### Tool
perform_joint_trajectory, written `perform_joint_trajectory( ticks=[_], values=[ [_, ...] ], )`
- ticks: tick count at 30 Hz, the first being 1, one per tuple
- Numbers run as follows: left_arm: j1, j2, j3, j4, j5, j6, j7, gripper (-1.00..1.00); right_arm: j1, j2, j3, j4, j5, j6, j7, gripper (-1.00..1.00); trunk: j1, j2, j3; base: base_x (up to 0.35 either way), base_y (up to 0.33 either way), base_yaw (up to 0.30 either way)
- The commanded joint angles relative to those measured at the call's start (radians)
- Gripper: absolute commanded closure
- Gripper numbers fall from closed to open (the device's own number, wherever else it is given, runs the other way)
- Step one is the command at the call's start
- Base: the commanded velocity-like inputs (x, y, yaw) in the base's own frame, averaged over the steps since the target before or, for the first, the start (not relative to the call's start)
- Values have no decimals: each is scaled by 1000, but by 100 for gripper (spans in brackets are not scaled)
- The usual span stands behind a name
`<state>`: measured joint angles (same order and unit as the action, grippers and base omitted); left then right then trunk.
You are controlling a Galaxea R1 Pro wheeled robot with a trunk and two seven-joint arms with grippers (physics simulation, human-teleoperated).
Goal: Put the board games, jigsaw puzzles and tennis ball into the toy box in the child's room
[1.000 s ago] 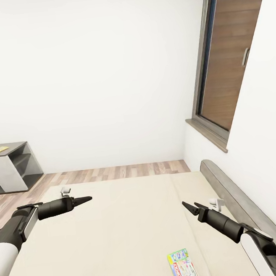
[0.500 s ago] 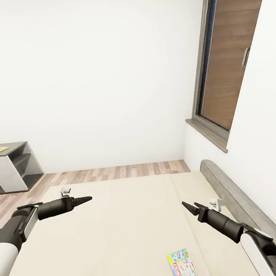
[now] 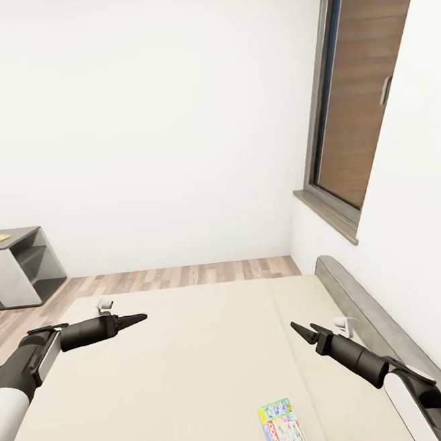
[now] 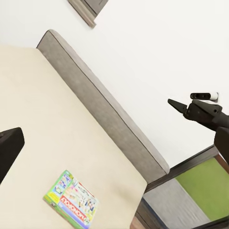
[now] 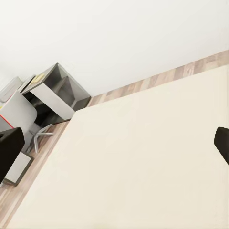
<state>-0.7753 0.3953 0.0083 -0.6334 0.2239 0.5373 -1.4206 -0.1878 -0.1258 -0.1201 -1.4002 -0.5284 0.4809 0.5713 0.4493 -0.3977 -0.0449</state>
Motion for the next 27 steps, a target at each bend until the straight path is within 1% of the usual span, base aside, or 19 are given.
perform_joint_trajectory(
  ticks=[1, 14, 22, 27],
  values=[
    [-1, 0, 0, 0, 2, 10, -3, -100, -1, 0, -1, 0, -8, 8, 1, -100, 1, -2, -2, 0, -40, 0],
    [-1, -1, 0, 0, 2, 10, -3, -100, -1, 0, -2, 0, -8, 8, 1, -100, 1, -2, -2, 0, -16, 0],
    [-1, -2, -1, 0, 2, 10, -3, -100, -1, 0, -3, 0, -8, 8, 0, -100, 1, -2, -2, 0, -170, 0],
    [-1, -1, -1, 0, 2, 10, -3, -100, -1, 0, -2, 0, -8, 11, -4, -100, 1, -2, -2, 0, -68, 0]
  ],
)
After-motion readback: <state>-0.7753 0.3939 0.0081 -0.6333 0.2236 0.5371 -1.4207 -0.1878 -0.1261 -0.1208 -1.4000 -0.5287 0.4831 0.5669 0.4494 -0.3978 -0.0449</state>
